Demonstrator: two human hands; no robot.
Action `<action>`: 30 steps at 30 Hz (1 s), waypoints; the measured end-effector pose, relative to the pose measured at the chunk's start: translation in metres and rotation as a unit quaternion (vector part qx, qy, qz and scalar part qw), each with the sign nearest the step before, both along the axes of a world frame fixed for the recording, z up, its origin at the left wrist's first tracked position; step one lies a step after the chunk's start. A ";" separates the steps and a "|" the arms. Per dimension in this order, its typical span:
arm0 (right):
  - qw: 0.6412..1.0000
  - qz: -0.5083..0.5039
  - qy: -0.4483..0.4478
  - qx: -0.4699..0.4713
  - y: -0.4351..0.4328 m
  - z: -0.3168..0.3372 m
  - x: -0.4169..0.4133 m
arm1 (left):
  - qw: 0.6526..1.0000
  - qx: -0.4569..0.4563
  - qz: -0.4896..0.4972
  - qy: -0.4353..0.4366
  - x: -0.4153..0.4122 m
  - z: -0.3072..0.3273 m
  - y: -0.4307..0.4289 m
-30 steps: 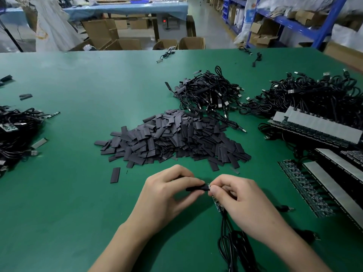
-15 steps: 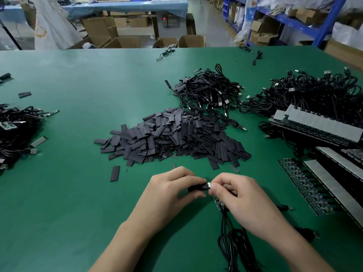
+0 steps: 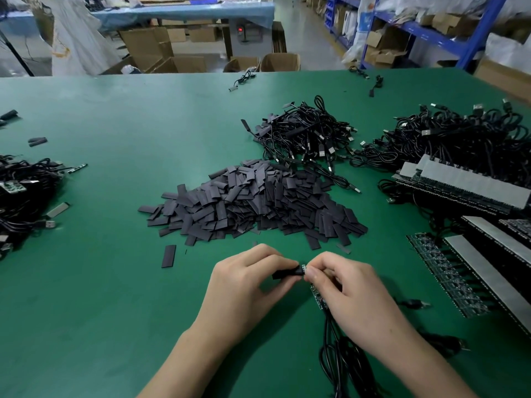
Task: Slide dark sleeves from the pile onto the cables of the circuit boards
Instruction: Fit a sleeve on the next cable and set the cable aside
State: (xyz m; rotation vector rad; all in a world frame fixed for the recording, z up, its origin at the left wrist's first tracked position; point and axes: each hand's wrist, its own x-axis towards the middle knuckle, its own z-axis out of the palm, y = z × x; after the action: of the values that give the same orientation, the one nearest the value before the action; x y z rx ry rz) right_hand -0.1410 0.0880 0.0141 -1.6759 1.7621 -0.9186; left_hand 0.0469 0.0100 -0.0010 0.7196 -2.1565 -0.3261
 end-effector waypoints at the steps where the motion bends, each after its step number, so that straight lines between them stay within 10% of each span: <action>1: 1.000 0.007 0.009 -0.002 0.000 0.001 -0.001 | 1.000 0.020 -0.003 0.009 0.000 0.000 0.000; 7: 0.994 0.017 0.108 -0.027 0.001 0.003 -0.004 | 0.998 0.061 -0.016 0.011 0.000 -0.002 0.001; 30: 0.998 -0.007 0.049 -0.034 -0.001 -0.007 -0.001 | 0.991 0.115 -0.026 0.055 -0.003 0.000 0.003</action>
State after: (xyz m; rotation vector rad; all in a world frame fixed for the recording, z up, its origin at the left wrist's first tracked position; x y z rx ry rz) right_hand -0.1416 0.0870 0.0067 -1.7816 1.8268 -0.9251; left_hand 0.0435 0.0132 -0.0013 0.7558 -2.0555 -0.6368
